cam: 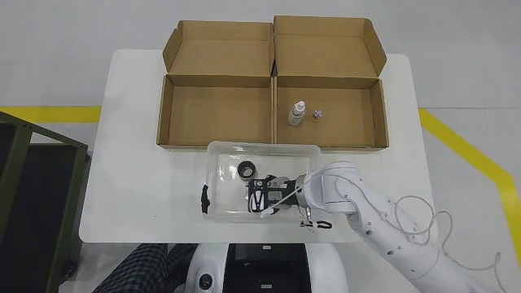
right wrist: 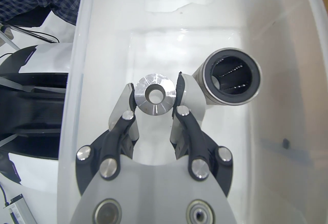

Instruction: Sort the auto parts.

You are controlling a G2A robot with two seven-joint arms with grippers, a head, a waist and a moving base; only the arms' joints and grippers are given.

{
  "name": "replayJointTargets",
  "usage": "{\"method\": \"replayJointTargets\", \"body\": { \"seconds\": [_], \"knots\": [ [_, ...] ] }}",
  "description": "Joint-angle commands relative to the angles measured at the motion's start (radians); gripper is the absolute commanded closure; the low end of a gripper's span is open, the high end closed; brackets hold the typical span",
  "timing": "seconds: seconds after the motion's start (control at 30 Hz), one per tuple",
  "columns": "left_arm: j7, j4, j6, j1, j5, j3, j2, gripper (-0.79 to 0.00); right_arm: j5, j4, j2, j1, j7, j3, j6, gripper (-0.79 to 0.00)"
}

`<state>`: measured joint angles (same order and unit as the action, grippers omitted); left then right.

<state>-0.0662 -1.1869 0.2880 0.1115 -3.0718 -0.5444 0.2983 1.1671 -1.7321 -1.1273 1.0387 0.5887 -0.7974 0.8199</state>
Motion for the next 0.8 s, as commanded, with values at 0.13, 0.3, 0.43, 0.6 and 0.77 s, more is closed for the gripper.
{"method": "replayJointTargets", "body": {
  "seconds": [0.13,0.3,0.43,0.6,0.77],
  "knots": [
    [0.000,0.000,0.000,0.000,0.000,0.000,0.000,-0.785,-0.009,-0.066,0.021,0.042,-0.014,-0.070,0.012,0.000],
    [0.000,0.000,0.000,0.000,0.000,0.000,0.000,-0.785,-0.030,-0.124,0.040,0.080,-0.032,-0.134,0.031,0.000],
    [0.000,0.000,0.000,0.000,0.000,0.000,0.000,-0.785,-0.058,-0.164,0.052,0.104,-0.060,-0.187,0.040,0.000],
    [0.000,0.000,0.000,0.000,0.000,0.000,0.000,-0.785,-0.085,-0.210,0.061,0.119,-0.093,-0.242,0.030,0.000],
    [0.000,0.000,0.000,0.000,0.000,0.000,0.000,-0.785,-0.099,-0.254,0.069,0.127,-0.111,-0.288,0.023,0.000]
  ]
}}
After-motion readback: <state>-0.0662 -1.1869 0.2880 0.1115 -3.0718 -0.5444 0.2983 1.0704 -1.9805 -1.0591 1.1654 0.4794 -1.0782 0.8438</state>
